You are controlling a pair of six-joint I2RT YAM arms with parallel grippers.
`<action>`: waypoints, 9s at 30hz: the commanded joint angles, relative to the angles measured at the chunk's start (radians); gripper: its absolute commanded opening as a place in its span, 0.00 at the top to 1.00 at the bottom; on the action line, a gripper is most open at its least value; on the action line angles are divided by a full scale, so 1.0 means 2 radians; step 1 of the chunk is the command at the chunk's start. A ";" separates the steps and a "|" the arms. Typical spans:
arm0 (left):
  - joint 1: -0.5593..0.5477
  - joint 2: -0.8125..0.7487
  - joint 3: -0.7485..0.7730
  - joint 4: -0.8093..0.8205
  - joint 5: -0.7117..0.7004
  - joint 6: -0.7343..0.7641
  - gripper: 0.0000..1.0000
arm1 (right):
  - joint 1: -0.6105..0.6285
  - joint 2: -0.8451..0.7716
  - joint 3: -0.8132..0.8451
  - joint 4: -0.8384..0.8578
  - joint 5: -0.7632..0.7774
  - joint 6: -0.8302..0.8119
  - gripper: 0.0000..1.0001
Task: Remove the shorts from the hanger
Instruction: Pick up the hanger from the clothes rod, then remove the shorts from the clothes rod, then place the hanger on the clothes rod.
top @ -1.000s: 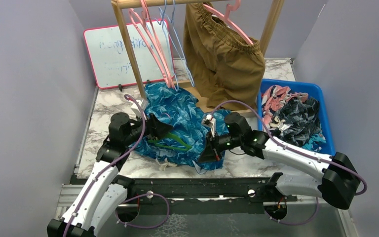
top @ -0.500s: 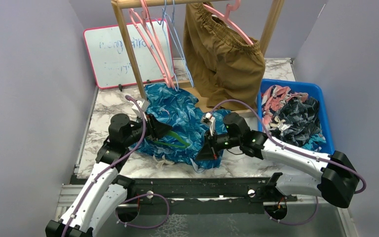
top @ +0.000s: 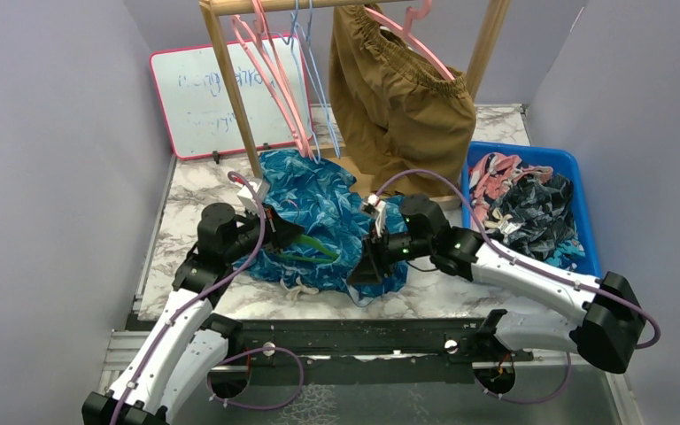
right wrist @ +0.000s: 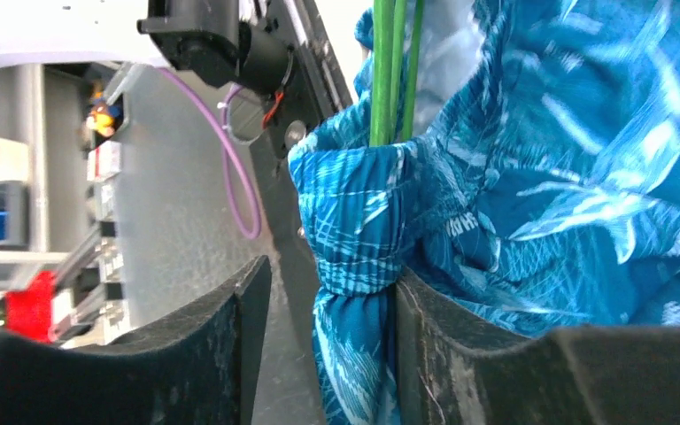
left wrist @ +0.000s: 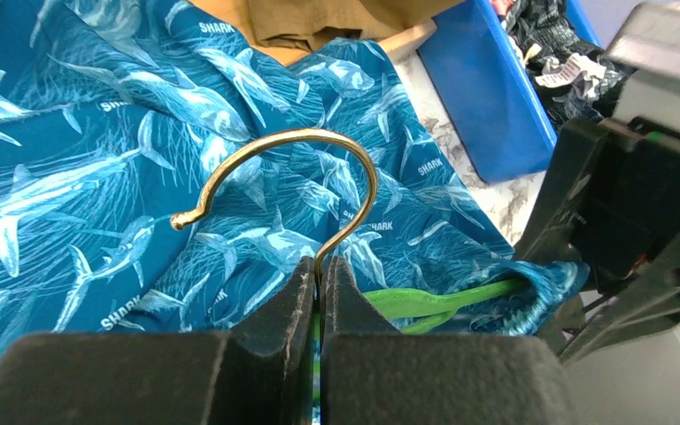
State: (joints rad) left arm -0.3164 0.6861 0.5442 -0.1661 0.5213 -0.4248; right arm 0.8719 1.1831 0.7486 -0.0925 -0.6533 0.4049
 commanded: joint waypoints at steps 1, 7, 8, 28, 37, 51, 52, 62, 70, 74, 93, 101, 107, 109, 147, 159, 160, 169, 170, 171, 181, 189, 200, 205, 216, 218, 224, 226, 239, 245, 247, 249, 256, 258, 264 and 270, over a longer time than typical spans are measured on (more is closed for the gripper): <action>-0.002 -0.020 0.012 0.000 -0.022 0.008 1.00 | 0.004 -0.022 0.058 -0.052 0.062 -0.048 0.43; -0.003 -0.016 0.012 0.000 -0.020 0.008 1.00 | 0.004 0.014 0.106 -0.080 0.076 -0.077 0.38; -0.002 -0.014 0.012 -0.001 -0.020 0.008 1.00 | 0.004 0.023 0.113 -0.082 0.080 -0.078 0.38; -0.003 -0.005 0.015 -0.008 -0.029 0.011 1.00 | 0.015 0.081 0.136 -0.124 0.061 -0.117 0.55; -0.002 -0.006 0.018 -0.022 -0.050 0.013 1.00 | 0.017 0.046 0.123 -0.137 0.134 -0.125 0.90; -0.002 -0.027 0.030 -0.065 -0.159 0.014 1.00 | 0.017 -0.120 0.058 -0.155 0.312 -0.102 0.99; -0.002 -0.031 0.031 -0.067 -0.166 0.013 1.00 | 0.017 -0.123 0.055 -0.161 0.319 -0.104 0.99; -0.003 -0.084 0.033 -0.089 -0.258 0.006 1.00 | 0.017 -0.129 0.043 -0.245 0.418 -0.092 0.99; -0.003 -0.098 0.035 -0.097 -0.281 0.002 1.00 | 0.017 -0.096 0.036 -0.222 0.382 -0.083 0.99; -0.003 -0.106 0.033 -0.098 -0.280 -0.001 1.00 | 0.017 -0.059 0.042 -0.221 0.382 -0.080 0.99; -0.002 -0.128 0.043 -0.149 -0.370 -0.030 1.00 | -0.010 -0.059 -0.001 -0.166 0.404 -0.024 0.99; -0.002 -0.116 0.035 -0.125 -0.319 -0.023 1.00 | -0.013 -0.076 -0.022 -0.095 0.312 -0.023 0.96; -0.002 -0.092 0.029 -0.099 -0.256 -0.013 1.00 | -0.013 -0.063 0.003 -0.108 0.335 -0.014 0.74; -0.002 -0.085 0.028 -0.097 -0.248 -0.013 1.00 | -0.013 -0.085 0.003 -0.112 0.342 -0.017 0.66; -0.003 -0.030 0.021 -0.027 -0.067 0.015 0.61 | -0.013 -0.101 -0.057 -0.006 0.172 -0.013 0.99; -0.002 -0.062 0.030 -0.060 -0.132 0.021 0.22 | -0.013 -0.167 -0.055 -0.027 0.266 0.049 0.99; -0.002 -0.067 0.030 -0.064 -0.146 0.020 0.20 | -0.013 -0.172 -0.035 -0.060 0.280 0.051 0.99; -0.002 -0.087 0.025 -0.079 -0.212 0.012 0.07 | -0.013 -0.252 0.015 -0.180 0.322 0.031 0.99; -0.002 -0.085 0.026 -0.080 -0.213 0.011 0.07 | -0.013 -0.261 0.017 -0.184 0.326 0.031 0.99; -0.003 -0.083 0.026 -0.081 -0.216 0.011 0.07 | -0.013 -0.267 0.019 -0.189 0.329 0.032 0.99; -0.003 -0.055 0.025 -0.086 -0.208 0.002 0.10 | -0.013 -0.317 0.058 -0.239 0.364 0.036 0.99; -0.002 -0.048 0.026 -0.086 -0.201 0.001 0.12 | -0.013 -0.347 0.073 -0.246 0.380 0.041 0.99; -0.003 -0.046 0.038 -0.089 -0.192 0.040 0.13 | -0.013 -0.365 0.067 -0.144 0.452 -0.040 0.99; -0.003 -0.029 0.059 -0.114 -0.225 0.077 0.13 | -0.013 -0.337 0.059 -0.043 0.460 -0.084 0.99; -0.002 -0.022 0.051 -0.111 -0.225 0.076 0.13 | -0.013 -0.224 0.094 -0.049 0.437 -0.094 0.99; -0.003 -0.021 0.051 -0.111 -0.225 0.076 0.13 | -0.013 -0.226 0.071 -0.072 0.407 -0.089 0.99; -0.003 -0.007 0.051 -0.107 -0.216 0.077 0.13 | -0.013 -0.235 0.012 -0.238 0.334 -0.035 0.99; -0.002 -0.001 0.052 -0.107 -0.214 0.077 0.13 | -0.013 -0.231 0.007 -0.252 0.319 -0.020 0.99; -0.003 -0.002 0.050 -0.108 -0.212 0.078 0.13 | -0.013 -0.174 0.012 -0.253 0.322 0.010 0.96; -0.002 0.000 0.050 -0.108 -0.211 0.078 0.13 | -0.013 -0.176 0.020 -0.232 0.344 0.016 0.99; -0.003 0.001 0.051 -0.107 -0.210 0.079 0.13 | -0.013 -0.199 0.021 -0.212 0.355 0.016 0.99; -0.003 0.001 0.051 -0.107 -0.210 0.079 0.13 | -0.013 -0.225 0.022 -0.193 0.374 0.017 0.99; -0.002 0.002 0.052 -0.106 -0.212 0.079 0.13 | -0.013 -0.249 0.046 -0.183 0.417 -0.005 0.99; -0.003 0.003 0.052 -0.107 -0.212 0.079 0.13 | -0.013 -0.243 0.056 -0.186 0.424 -0.010 0.99; -0.002 0.003 0.052 -0.107 -0.213 0.079 0.13 | -0.013 -0.254 0.065 -0.154 0.445 -0.017 0.99; -0.003 0.003 0.052 -0.107 -0.213 0.079 0.13 | -0.013 -0.268 0.089 -0.114 0.453 -0.037 0.99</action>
State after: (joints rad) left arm -0.3218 0.6941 0.6266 -0.3939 0.0853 -0.2794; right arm 0.8448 0.6758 0.8543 -0.4568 0.2062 0.3733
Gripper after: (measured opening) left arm 0.869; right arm 0.036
